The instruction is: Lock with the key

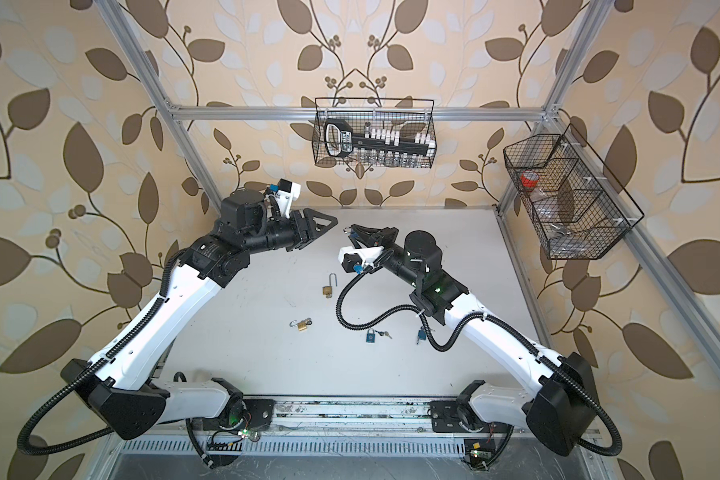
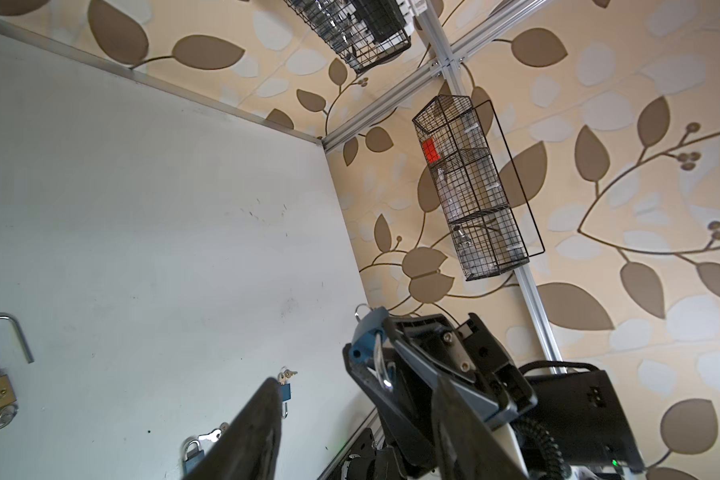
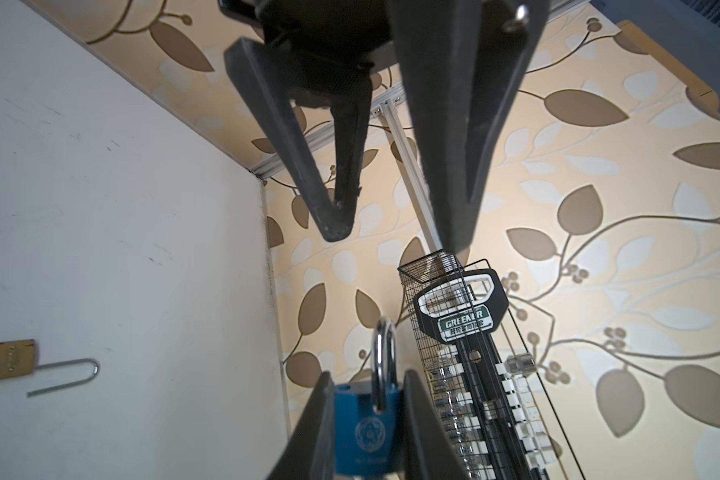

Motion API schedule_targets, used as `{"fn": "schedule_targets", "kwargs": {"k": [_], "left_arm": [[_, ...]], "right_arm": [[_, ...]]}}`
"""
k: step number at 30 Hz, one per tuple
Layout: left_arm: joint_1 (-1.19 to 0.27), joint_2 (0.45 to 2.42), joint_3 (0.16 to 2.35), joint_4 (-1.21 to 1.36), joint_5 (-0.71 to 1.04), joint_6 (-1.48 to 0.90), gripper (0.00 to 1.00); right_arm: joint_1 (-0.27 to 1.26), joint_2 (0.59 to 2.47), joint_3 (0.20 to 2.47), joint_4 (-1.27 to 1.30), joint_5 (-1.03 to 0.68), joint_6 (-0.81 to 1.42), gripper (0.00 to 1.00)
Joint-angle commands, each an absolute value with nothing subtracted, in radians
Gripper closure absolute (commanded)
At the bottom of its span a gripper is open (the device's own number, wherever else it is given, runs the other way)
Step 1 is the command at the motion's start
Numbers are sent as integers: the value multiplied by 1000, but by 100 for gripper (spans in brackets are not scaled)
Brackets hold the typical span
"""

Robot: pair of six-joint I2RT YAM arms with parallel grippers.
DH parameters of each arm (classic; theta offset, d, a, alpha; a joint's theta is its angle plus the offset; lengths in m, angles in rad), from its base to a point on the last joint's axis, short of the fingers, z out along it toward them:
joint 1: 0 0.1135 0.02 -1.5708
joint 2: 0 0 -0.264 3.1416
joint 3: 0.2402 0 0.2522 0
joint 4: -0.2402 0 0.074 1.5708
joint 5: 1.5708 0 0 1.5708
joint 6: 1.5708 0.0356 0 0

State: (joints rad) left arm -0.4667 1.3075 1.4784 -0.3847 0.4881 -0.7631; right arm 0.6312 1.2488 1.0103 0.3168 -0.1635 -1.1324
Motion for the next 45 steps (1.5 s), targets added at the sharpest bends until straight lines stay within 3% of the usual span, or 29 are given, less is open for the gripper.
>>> {"fn": "schedule_targets", "kwargs": {"k": [1,9,23,45], "left_arm": [[-476,1265,1468,-298,466,-784,44],[-489,1272,1458,-257,520,-769,46],[-506,1321,1494,-243,597,-734,50],[-512,1363,1551,-264,644,-721,83]], "right_arm": [[650,1238,992,422,-119,-1232,100],[680,1241,945,575,-74,-1294,100],[683,1250,965,552,-77,-1299,100],[689,1242,964,537,-78,-1297,100]]}}
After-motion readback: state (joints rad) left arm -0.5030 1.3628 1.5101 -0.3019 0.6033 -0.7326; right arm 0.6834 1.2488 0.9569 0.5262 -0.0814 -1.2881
